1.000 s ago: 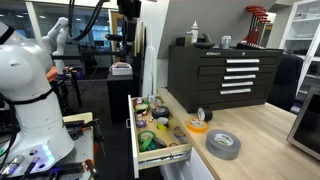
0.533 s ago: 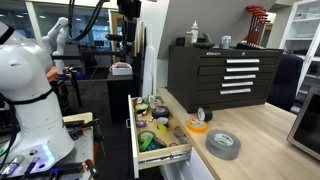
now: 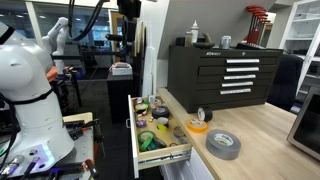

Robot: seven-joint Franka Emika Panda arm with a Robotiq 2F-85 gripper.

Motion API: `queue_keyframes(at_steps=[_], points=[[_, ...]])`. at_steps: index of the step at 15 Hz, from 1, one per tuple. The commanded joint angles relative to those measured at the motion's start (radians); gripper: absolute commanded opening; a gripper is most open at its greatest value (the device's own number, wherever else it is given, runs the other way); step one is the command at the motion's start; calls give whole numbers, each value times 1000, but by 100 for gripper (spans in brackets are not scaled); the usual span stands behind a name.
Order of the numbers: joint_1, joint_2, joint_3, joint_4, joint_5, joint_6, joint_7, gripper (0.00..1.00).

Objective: Remove the small green tape from the drawer and put it on top of the orange one on the countertop

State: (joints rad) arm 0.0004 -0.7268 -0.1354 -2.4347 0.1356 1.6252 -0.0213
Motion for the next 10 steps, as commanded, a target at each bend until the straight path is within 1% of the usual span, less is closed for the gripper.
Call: queue_keyframes(at_steps=[1,10], points=[[-25,3,18,3,11,-4,-13,100],[-7,43,64,-53,-3,137,-12,100]])
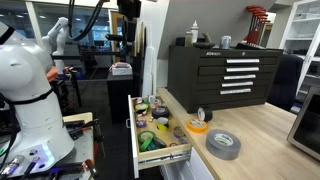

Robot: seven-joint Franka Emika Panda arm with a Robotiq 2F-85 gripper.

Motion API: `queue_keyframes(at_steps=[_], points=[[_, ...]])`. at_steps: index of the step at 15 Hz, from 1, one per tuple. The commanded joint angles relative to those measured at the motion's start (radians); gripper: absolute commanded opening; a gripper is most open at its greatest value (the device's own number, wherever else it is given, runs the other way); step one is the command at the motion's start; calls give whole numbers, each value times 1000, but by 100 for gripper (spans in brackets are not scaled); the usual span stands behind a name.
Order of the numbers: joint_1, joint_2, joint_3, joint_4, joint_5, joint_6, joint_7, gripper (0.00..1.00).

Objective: Remove the small green tape from the drawer and put it on top of the orange one on the countertop

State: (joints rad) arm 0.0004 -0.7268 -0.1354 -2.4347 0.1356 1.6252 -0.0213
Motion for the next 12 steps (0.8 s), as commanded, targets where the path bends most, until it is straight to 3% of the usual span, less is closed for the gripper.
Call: queue_keyframes(at_steps=[1,7,10,11,12], points=[[-4,45,68,-58,-6,153,-15,100],[-2,66,73,-69,-5,166,-12,100],[-3,108,113,-118,-26,282,1,100],[-3,76,96,-91,-5,222,-6,100],[0,101,108,-106,-8,252,-4,100]])
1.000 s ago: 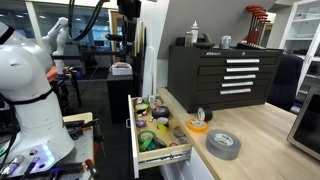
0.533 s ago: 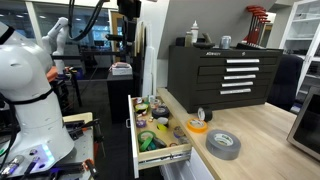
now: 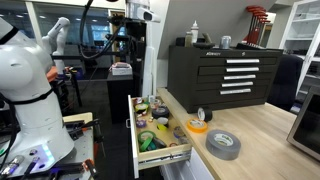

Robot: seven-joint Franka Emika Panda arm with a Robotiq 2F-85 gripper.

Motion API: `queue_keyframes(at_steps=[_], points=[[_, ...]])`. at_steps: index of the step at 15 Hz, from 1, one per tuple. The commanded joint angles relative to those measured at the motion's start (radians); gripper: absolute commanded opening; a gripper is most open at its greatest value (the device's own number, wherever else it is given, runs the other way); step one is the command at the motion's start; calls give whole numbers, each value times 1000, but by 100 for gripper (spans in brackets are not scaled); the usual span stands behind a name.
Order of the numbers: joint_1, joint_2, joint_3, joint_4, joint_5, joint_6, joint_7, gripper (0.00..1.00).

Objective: Remove the small green tape from the drawer and put it on top of the orange one on the countertop

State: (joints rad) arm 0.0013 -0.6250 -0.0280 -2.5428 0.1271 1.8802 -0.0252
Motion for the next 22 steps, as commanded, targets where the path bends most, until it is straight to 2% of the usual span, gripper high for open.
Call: queue_keyframes(at_steps=[1,13,18,22], points=[[0,18,4,-2,-2,8,0,100],[-1,32,9,-7,-5,22,5,100],[13,95,50,-80,-7,149,22,100],[30,168,86,-149,-10,346,35,100]])
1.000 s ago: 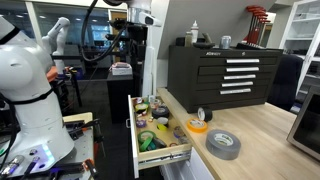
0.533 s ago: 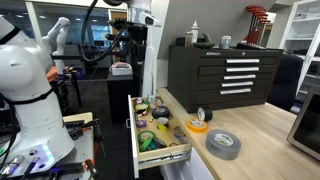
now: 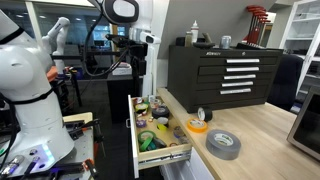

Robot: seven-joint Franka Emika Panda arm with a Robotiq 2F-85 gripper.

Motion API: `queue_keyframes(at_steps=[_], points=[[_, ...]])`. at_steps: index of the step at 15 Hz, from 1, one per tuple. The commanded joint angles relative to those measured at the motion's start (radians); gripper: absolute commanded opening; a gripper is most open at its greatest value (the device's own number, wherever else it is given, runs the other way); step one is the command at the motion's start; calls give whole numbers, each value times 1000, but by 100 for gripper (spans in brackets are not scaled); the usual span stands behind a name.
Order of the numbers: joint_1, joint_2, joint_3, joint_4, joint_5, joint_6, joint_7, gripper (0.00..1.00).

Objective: Remove the small green tape from the drawer and put it on top of the orange one on the countertop

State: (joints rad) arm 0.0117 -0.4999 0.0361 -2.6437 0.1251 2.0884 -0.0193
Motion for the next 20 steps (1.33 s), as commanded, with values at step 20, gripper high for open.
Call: queue_keyframes(at_steps=[20], points=[[43,319,74,-60,-95,506,56,100]])
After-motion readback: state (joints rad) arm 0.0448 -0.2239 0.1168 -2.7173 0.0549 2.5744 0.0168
